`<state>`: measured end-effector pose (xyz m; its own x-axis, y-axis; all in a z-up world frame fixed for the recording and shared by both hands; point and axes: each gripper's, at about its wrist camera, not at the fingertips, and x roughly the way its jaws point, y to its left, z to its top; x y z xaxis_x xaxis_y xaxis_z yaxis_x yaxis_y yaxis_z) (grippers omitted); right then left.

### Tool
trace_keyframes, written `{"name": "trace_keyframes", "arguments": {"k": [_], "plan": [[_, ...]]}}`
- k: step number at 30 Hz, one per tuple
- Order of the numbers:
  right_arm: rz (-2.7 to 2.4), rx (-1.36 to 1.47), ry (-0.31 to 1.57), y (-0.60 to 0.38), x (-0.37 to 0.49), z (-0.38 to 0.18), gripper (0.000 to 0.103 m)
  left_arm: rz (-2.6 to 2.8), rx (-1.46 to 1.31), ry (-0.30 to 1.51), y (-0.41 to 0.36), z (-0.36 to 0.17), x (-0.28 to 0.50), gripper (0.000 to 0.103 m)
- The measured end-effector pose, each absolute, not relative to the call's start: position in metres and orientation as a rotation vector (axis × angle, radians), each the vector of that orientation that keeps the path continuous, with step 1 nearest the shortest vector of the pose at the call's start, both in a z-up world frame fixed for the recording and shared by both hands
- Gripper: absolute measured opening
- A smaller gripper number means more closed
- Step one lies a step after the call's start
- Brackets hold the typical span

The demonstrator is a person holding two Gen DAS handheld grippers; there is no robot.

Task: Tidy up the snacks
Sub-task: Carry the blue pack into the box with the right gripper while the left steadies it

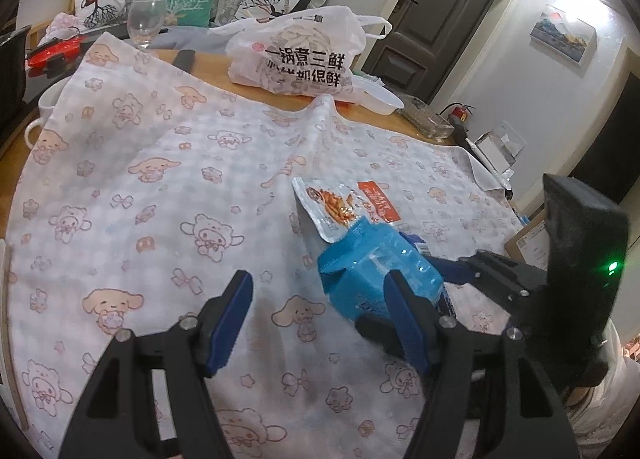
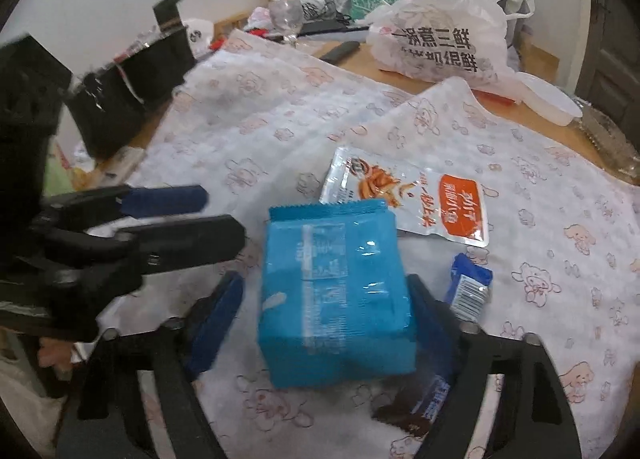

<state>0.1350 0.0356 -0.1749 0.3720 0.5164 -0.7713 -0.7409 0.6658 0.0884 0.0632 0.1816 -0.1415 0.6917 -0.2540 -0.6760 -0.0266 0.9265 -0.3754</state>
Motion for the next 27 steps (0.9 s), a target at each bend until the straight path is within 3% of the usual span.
{"name": "trace_keyframes", "arguments": {"k": [7,14,27], "plan": [[0.847,-0.283,0.853,0.026,0.127,-0.168,0.062,-0.193,-0.397,0.806,0.168,-0.136,0.066,0.064],[0.910,-0.213,0.737,0.000,0.101,-0.125,0.062,-0.319,-0.478,0.750,0.147,-0.110,0.059,0.064],[0.908,-0.082,0.516,-0.105,0.062,-0.048,0.062,-0.408,-0.376,0.626,0.053,-0.017,0.038,0.056]]}}
